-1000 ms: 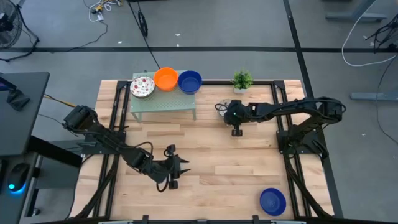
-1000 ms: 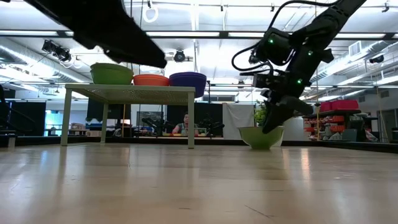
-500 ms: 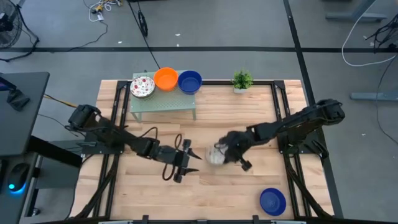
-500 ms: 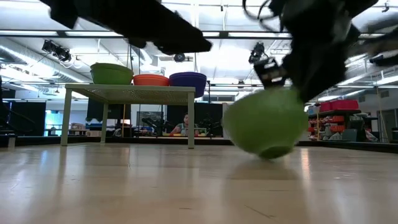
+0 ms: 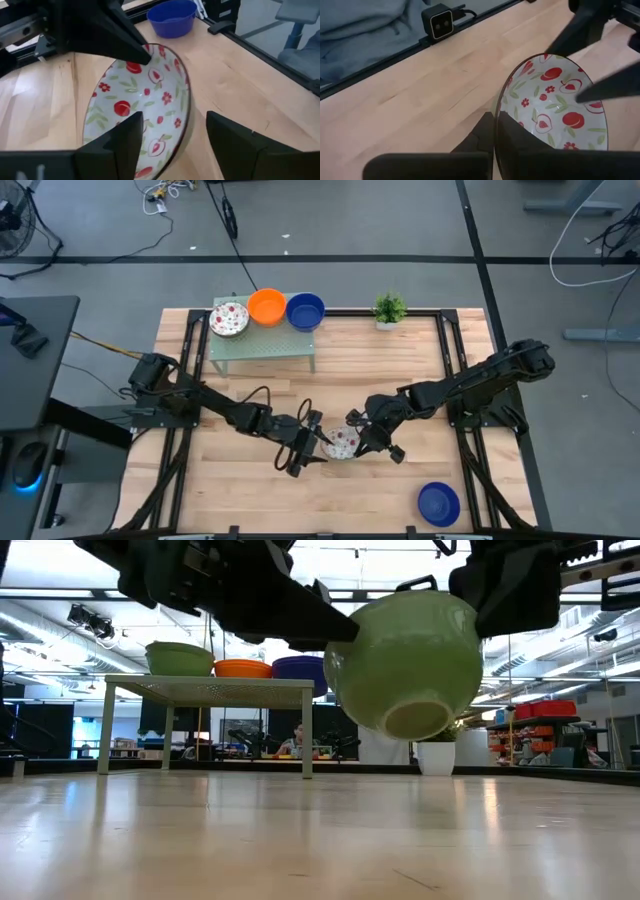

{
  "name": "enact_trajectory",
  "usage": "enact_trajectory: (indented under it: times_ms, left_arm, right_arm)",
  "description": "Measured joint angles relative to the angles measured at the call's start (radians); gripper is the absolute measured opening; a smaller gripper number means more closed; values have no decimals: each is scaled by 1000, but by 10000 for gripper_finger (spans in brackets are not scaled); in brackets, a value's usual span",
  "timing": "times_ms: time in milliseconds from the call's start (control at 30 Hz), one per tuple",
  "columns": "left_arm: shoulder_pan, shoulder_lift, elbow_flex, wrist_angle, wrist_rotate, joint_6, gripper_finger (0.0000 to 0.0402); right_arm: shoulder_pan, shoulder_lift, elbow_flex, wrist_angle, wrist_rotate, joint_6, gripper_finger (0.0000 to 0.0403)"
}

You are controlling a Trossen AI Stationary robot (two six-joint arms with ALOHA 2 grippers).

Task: Pick & Place Mini bowls
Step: Stack the white patterned bowl on top of the other white patterned bowls on the shelf

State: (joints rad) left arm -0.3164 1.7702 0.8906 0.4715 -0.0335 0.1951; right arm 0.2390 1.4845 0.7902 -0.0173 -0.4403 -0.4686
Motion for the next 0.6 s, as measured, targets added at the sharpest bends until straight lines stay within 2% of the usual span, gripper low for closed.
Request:
enact_trajectory:
  times_ms: [133,333,533,600]
  left_arm:
    - [0,0,0,-12,7,-5,185]
    - [0,0,0,-20,15,-1,107]
    - [-1,0,0,-17,137,34,19]
    - [-1,0,0,-15,163,27,12]
  right_arm:
    - [0,0,0,9,2,-1,6]
    - [0,0,0,10,2,-2,6]
    - [0,-1,2,75,4,5,22]
    - [-1,-1,2,110,3,26,38]
